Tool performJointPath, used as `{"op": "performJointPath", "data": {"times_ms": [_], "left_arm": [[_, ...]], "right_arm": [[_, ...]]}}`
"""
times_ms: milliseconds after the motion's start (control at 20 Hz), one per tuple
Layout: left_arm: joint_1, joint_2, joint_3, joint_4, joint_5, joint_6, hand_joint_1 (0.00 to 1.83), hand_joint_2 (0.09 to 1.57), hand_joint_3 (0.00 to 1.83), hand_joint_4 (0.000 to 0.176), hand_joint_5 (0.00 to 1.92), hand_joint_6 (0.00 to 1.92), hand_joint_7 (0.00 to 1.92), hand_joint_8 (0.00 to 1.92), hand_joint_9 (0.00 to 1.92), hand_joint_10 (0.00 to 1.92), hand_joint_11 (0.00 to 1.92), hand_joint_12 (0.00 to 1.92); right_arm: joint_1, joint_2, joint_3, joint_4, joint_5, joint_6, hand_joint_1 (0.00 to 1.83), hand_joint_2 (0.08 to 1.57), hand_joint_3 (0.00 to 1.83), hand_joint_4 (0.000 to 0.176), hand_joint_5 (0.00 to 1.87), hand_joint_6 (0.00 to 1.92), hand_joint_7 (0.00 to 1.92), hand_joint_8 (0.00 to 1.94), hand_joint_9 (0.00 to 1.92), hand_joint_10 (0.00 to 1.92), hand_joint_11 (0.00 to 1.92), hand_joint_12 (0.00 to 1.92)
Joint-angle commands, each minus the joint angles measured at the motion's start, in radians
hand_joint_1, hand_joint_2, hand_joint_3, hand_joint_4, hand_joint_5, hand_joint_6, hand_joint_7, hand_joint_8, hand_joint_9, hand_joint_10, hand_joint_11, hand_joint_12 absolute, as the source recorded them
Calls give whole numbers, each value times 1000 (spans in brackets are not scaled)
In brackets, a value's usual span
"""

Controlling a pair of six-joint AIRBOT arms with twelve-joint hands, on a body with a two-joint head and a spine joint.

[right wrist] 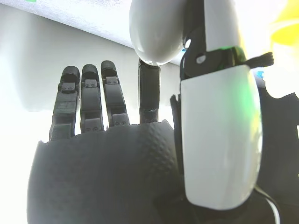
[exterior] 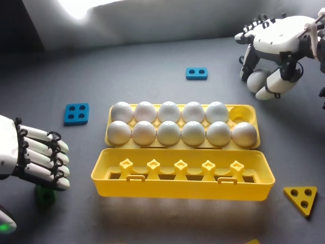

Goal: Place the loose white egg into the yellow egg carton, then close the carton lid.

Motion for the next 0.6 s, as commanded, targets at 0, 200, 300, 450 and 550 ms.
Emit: {"op": "performJointPath", "data": {"times_ms": [0,200,300,450,550], "left_arm": [[-7,12,2,-52,-40,-4,0,1210,2,0,302,2,291,3,204,3,0,373],[-7,13,2,-52,-40,-4,0,1205,0,0,299,0,288,1,200,1,0,340],[-7,12,2,-52,-40,-4,0,1208,1,0,302,1,295,2,206,2,0,358],[-7,12,1,-52,-40,-4,0,1210,1,0,303,3,289,3,194,2,0,346],[-7,11,2,-52,-40,-4,0,1209,1,0,294,0,281,1,188,1,0,332]], "right_arm": [[1,14,3,0,107,3,1003,974,1,142,959,6,98,17,0,0,0,0],[-1,19,4,0,115,2,1043,1064,7,175,1052,814,152,11,3,1,0,0],[-3,22,4,0,115,2,1049,1066,0,176,1061,837,187,11,40,11,0,0],[-4,23,4,0,114,2,1056,1059,0,176,1087,795,139,0,19,1,0,0],[-3,23,4,0,114,2,1046,1068,3,176,1059,841,110,0,10,1,0,0]]}}
